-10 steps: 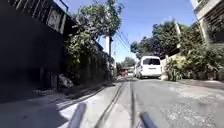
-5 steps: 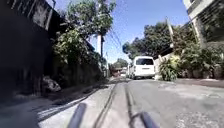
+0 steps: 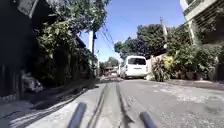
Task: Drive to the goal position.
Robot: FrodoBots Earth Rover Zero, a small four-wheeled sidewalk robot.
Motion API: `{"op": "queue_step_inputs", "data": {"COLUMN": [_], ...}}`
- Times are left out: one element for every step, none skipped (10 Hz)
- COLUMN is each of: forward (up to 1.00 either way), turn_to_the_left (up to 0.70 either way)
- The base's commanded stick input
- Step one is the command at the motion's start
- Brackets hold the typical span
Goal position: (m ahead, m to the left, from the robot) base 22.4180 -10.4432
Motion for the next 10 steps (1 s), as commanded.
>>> {"op": "queue_step_inputs", "data": {"forward": [0.7,0.7,0.7,0.7,0.7,0.7,0.7,0.7,0.7,0.7], "turn_to_the_left": [0.0,0.0,0.0,0.0,0.0,0.0,0.0,0.0,0.0,0.0]}}
